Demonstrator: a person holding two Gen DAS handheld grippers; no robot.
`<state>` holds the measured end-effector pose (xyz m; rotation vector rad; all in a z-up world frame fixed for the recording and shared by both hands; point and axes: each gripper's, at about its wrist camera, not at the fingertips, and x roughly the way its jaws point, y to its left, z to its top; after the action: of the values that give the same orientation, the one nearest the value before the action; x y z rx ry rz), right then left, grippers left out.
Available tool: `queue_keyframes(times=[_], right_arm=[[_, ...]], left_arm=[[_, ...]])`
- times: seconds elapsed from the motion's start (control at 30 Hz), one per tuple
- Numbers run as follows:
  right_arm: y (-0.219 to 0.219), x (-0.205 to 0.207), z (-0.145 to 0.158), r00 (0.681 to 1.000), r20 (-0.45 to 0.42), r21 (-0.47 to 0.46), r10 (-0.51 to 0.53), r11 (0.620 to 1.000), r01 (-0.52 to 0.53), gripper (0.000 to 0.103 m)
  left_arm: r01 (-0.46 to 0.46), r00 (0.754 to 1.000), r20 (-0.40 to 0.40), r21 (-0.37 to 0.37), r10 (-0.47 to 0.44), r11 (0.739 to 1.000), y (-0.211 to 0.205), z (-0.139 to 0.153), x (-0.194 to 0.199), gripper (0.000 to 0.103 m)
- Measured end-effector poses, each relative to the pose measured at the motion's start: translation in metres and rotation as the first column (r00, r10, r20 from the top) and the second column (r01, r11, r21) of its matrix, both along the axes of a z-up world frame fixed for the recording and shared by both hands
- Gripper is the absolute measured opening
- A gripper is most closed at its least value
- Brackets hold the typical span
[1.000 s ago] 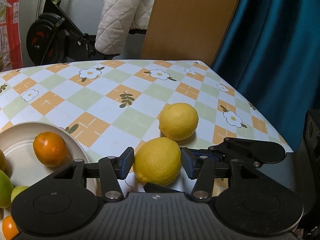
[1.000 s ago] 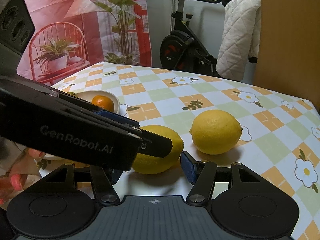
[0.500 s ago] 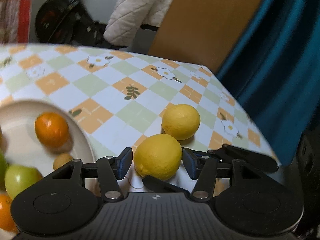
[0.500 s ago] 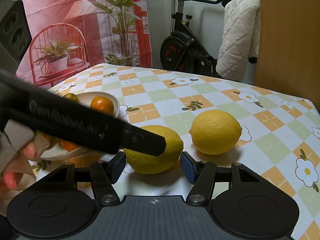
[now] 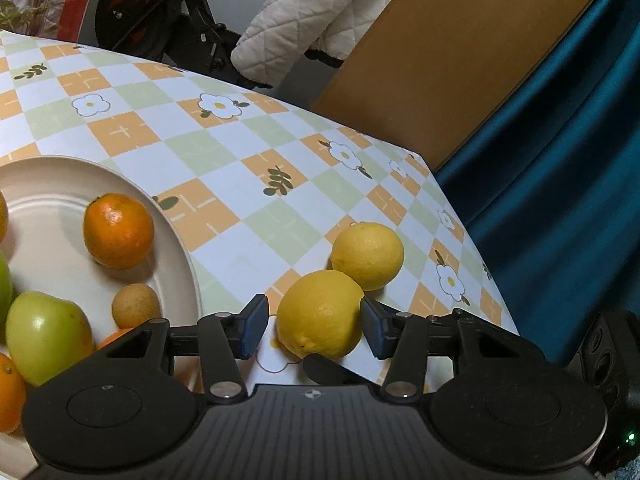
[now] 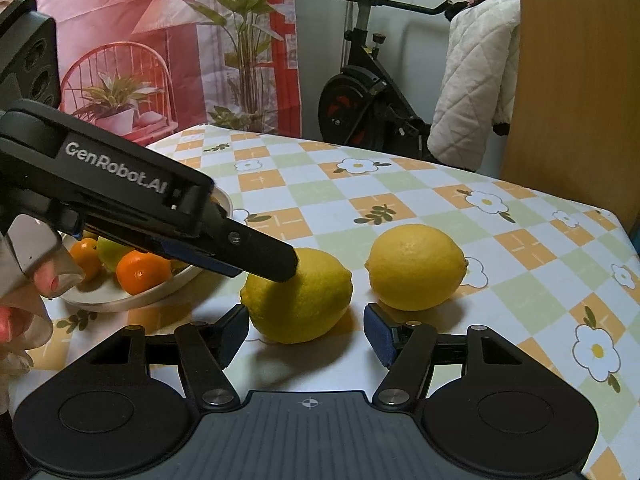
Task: Organize fruits
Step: 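Close the left tool on the other lemon while the right tool holds its lemon, then carry both lemons over the beige plate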
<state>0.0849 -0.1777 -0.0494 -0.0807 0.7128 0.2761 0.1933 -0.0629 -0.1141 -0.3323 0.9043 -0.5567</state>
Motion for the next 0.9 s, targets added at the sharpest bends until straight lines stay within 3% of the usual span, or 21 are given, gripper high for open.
queue_keyframes(times=[0.3, 0.43, 0.9], right_arm=[[0.001, 0.0, 0.001, 1.0, -0.009, 0.001, 0.01, 1.0, -0.01, 0.059], [0.002, 0.002, -0.001, 1.0, -0.015, 0.01, 0.021, 1.0, -0.021, 0.057], [0.004, -0.002, 0.011, 1.0, -0.007, 0.014, 0.017, 1.0, -0.017, 0.057]], left_arm=[[0.025, 1.0, -0.008, -0.019, -0.025, 1.0, -0.005, 0.0, -0.002, 0.05], [0.014, 1.0, -0.008, -0.016, -0.014, 1.0, -0.002, -0.002, -0.001, 0.043], [0.012, 0.999, 0.039, -0.006, -0.011, 1.0, -0.001, 0.009, -0.013, 0.043]])
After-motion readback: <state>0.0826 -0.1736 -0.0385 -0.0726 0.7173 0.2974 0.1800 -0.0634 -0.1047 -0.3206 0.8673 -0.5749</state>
